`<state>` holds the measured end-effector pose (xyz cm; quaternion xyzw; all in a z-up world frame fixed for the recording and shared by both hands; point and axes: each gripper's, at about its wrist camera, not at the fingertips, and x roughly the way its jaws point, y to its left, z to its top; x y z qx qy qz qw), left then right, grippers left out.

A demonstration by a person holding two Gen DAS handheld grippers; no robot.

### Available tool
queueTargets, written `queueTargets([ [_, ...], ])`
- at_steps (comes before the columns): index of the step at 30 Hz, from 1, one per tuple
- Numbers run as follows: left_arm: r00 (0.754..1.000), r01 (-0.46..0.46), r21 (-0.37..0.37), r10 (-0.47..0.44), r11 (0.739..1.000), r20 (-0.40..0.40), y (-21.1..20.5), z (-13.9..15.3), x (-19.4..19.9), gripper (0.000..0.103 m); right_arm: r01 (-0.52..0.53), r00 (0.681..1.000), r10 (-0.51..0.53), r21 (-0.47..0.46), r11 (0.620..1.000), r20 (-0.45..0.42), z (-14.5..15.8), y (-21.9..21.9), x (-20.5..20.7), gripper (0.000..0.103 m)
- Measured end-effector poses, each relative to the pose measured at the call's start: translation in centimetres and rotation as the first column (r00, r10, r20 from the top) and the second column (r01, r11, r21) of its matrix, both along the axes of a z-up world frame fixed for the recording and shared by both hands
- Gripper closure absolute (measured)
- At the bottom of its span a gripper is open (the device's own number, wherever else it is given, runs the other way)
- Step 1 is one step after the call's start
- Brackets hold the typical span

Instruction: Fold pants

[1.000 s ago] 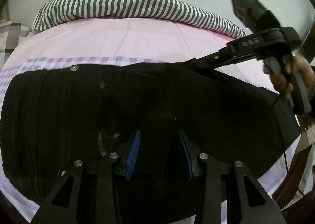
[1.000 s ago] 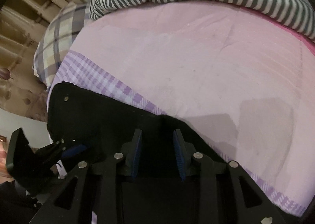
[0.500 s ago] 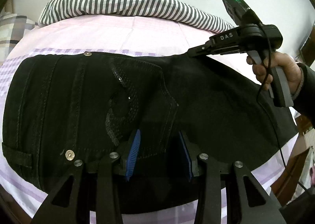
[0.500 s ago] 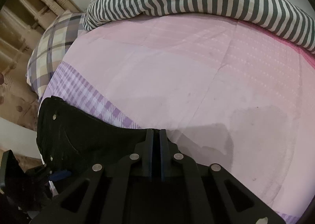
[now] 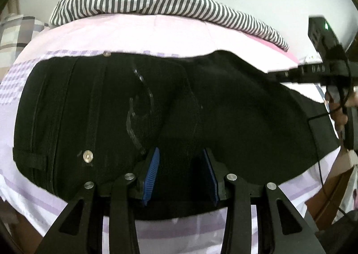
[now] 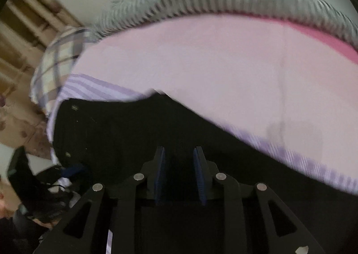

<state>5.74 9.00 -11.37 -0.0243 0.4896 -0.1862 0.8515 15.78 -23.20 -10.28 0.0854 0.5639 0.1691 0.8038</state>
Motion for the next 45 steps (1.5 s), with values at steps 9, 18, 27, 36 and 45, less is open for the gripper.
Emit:
queueTargets([
  [9,1.0,-0.019,0.045,0.019,0.999,0.009,-0.8,0.8,-0.5,0.058,0.188,0.98,-0.194,0.115,0.975,0.044,0.0,-5.8,-2.5,0.078],
  [18,0.994,0.093,-0.026,-0.091,0.995,0.067,-6.4,3.8,-0.5,0.045,0.436,0.877,-0.47,0.247,0.865,0.1,3.9,-18.4,-13.8,0.067],
  [27,0.971,0.241,-0.056,-0.24,0.969,0.019,-15.0,3.6,0.0,0.045,0.754,0.627,-0.778,0.273,0.598,-0.028,0.5,-29.8,-27.8,0.067],
  [36,0.94,0.34,-0.015,-0.34,0.94,-0.026,-19.9,3.1,-0.7,0.045,0.815,0.538,-0.839,0.308,0.491,-0.086,-3.0,-32.6,-30.6,0.067],
  [45,0.927,0.371,0.013,-0.369,0.929,-0.074,-21.8,2.1,-0.9,0.045,0.824,0.493,-0.869,0.348,0.448,-0.049,-3.8,-35.0,-30.3,0.081],
])
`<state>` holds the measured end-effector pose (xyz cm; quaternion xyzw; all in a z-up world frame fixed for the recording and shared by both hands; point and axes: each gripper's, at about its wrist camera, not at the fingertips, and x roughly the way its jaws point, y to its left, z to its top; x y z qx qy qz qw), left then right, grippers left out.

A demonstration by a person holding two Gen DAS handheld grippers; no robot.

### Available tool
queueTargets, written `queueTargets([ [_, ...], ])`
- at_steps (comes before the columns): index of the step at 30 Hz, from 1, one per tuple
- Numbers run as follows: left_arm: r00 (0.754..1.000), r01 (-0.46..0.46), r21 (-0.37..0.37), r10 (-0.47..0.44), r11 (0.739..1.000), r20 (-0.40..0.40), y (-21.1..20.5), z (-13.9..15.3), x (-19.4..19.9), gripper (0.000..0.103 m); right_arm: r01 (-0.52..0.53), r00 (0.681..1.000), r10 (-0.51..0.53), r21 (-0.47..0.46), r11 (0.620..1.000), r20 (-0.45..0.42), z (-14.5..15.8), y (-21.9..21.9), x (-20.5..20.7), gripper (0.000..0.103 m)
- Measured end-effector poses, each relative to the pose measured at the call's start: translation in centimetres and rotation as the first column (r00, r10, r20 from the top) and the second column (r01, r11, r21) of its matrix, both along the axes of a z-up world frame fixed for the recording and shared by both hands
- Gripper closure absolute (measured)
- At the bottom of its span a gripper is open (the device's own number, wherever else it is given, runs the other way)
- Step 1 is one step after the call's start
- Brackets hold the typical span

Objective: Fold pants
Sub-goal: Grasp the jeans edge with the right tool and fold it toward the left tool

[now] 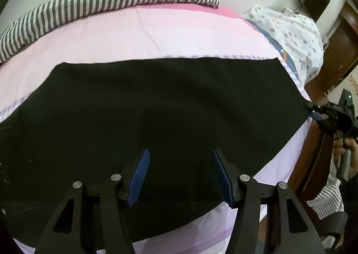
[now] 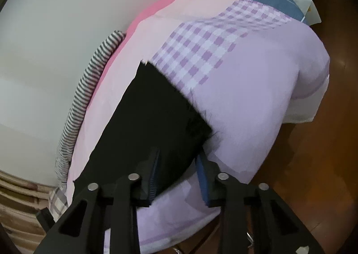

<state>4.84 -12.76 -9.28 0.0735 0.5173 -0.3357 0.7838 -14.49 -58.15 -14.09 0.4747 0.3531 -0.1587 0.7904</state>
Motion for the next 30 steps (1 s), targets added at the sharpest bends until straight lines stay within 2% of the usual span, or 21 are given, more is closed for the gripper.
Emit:
queueTargets([
  [1,1.0,-0.001,0.004,0.001,1.0,-0.003,-0.1,-0.1,0.0,0.045,0.003,1.0,-0.003,0.003,1.0,0.004,-0.2,-0.2,0.1,0.083],
  [3,1.0,-0.003,0.013,0.003,1.0,-0.008,-0.2,-0.4,0.0,0.045,0.007,1.0,-0.007,0.011,1.0,0.007,-0.5,-0.4,0.4,0.092],
  [6,1.0,-0.009,0.03,0.01,1.0,-0.013,-0.2,-1.0,0.1,0.045,0.016,0.999,-0.018,0.032,0.999,0.041,-0.1,-0.3,0.3,0.094],
  [10,1.0,-0.017,0.016,0.017,1.0,-0.011,-0.1,-0.8,0.3,0.045,-0.006,0.992,0.001,0.042,0.999,0.123,2.4,0.8,0.8,0.095],
  [14,0.996,-0.081,-0.048,0.078,0.996,-0.053,1.7,0.1,1.2,0.045,-0.102,0.978,0.099,0.008,0.995,0.181,6.1,3.8,3.6,0.095],
  [18,0.982,-0.18,-0.121,0.172,0.976,-0.072,5.4,2.0,2.3,0.045,-0.25,0.947,0.251,-0.03,0.968,0.2,8.8,9.0,8.5,0.095],
  [22,0.961,-0.275,-0.168,0.269,0.947,-0.055,10.0,4.2,3.1,0.045,-0.409,0.888,0.409,-0.044,0.911,0.209,9.9,15.7,13.6,0.095],
  [25,0.94,-0.342,-0.188,0.338,0.921,-0.055,13.6,5.2,3.4,0.044,-0.52,0.833,0.519,-0.05,0.853,0.194,9.6,21.2,16.6,0.095],
  [30,0.913,-0.409,-0.205,0.402,0.889,-0.075,17.9,4.8,3.1,0.044,-0.705,0.699,0.703,-0.04,0.709,0.134,8.2,30.4,21.4,0.095],
])
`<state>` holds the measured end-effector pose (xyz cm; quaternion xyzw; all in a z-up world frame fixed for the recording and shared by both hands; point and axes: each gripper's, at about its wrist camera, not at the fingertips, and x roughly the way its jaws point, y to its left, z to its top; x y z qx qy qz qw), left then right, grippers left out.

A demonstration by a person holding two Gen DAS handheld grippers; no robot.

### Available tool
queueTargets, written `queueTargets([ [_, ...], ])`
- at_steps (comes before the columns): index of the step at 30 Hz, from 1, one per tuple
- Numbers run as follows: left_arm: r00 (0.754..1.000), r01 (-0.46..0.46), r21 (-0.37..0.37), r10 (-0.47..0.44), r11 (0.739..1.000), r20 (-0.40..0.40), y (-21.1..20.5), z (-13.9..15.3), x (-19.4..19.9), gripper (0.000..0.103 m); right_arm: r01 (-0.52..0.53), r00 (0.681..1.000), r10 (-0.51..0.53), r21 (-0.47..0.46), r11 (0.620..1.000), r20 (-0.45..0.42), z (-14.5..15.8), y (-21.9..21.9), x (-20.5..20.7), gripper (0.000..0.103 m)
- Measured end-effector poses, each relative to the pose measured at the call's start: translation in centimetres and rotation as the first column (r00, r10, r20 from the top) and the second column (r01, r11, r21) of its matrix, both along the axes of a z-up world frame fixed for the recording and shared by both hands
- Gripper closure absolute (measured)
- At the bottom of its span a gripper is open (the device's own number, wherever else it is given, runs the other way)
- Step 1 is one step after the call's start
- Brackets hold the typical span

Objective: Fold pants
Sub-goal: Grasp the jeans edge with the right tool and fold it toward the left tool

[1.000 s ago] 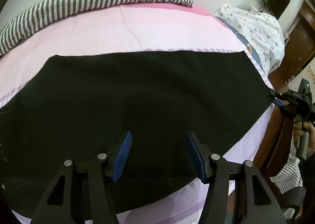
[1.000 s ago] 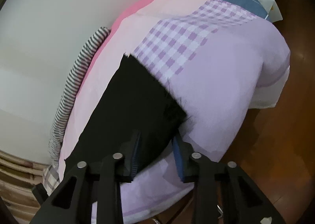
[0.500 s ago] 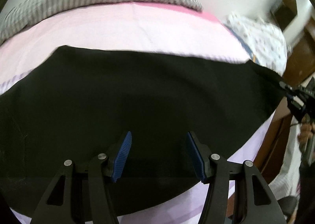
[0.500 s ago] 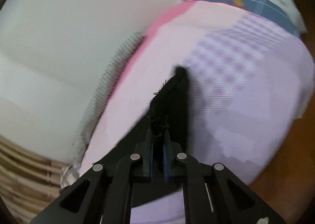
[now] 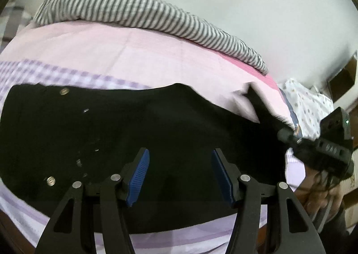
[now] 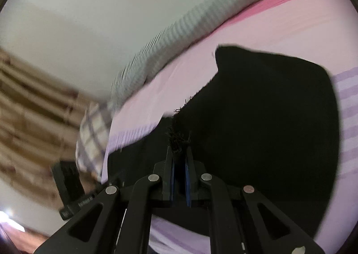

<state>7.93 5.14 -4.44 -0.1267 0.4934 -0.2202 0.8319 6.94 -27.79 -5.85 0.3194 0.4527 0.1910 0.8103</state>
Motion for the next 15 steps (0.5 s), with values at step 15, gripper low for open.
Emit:
queueTargets([
  [15,0.995,0.008,-0.123,-0.02,0.992,-0.102,0.9,-3.0,-0.2,0.044,-0.292,0.955,0.277,-0.183,0.939,-0.106,-3.5,8.6,-1.1,0.094],
])
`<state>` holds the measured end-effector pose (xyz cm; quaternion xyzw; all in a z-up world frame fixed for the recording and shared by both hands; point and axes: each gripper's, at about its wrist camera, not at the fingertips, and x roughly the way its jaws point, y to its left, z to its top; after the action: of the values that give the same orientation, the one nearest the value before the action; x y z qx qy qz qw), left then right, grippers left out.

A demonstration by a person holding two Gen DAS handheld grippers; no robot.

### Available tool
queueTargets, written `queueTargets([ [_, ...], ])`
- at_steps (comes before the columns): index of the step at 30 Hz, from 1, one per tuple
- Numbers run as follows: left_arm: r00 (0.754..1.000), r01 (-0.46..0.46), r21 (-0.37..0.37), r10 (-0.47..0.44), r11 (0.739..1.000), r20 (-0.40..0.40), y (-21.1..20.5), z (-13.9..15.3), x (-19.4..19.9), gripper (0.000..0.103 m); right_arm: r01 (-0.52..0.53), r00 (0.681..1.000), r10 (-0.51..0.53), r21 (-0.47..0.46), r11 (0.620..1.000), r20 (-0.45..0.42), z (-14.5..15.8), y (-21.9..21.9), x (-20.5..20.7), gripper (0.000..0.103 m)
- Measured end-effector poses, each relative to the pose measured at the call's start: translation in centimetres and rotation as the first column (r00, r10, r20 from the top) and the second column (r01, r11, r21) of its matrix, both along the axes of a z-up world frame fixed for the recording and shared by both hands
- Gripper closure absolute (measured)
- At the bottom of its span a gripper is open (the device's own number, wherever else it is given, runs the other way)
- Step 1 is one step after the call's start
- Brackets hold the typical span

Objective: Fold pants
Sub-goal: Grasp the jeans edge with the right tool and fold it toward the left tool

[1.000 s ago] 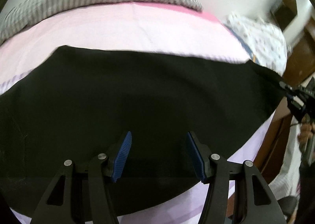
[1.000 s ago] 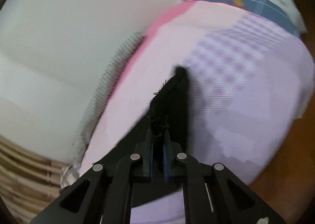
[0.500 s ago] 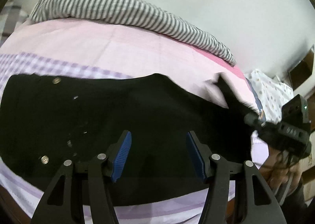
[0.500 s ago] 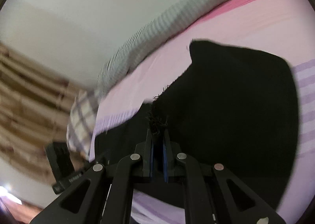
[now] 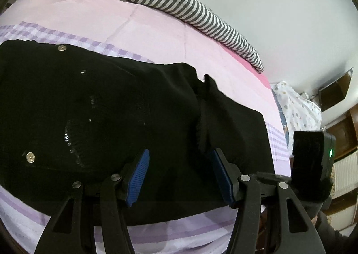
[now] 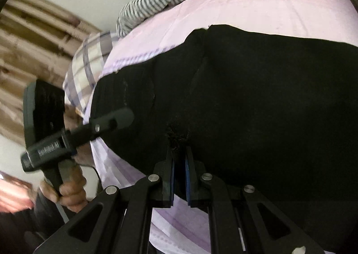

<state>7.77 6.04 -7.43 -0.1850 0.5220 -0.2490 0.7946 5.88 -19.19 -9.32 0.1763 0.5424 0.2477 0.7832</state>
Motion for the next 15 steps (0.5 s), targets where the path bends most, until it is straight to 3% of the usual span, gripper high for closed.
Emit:
queueTargets([
  [5,1.0,0.009,-0.004,-0.009,1.0,0.017,-0.9,0.8,0.7,0.044,-0.096,0.995,0.096,-0.09,0.991,-0.01,-1.1,1.9,-0.3,0.087],
  [7,0.999,0.021,0.004,-0.022,1.0,0.04,-1.6,1.6,1.3,0.044,-0.106,0.994,0.104,-0.076,0.992,-0.022,-0.5,1.7,-0.2,0.08],
  [8,0.998,0.028,0.006,-0.028,1.0,0.051,-2.0,1.9,1.6,0.044,-0.104,0.994,0.103,-0.066,0.992,-0.019,-0.1,1.5,-0.2,0.068],
  [12,0.991,0.079,0.03,-0.082,0.996,0.107,-4.3,3.3,2.4,0.044,-0.018,0.995,0.03,-0.127,0.992,0.09,3.2,-1.6,-0.7,0.065],
  [15,0.981,0.132,0.059,-0.139,0.99,0.137,-7.0,3.6,2.8,0.044,0.135,0.981,-0.103,-0.201,0.97,0.162,4.9,-6.1,-0.1,0.065],
])
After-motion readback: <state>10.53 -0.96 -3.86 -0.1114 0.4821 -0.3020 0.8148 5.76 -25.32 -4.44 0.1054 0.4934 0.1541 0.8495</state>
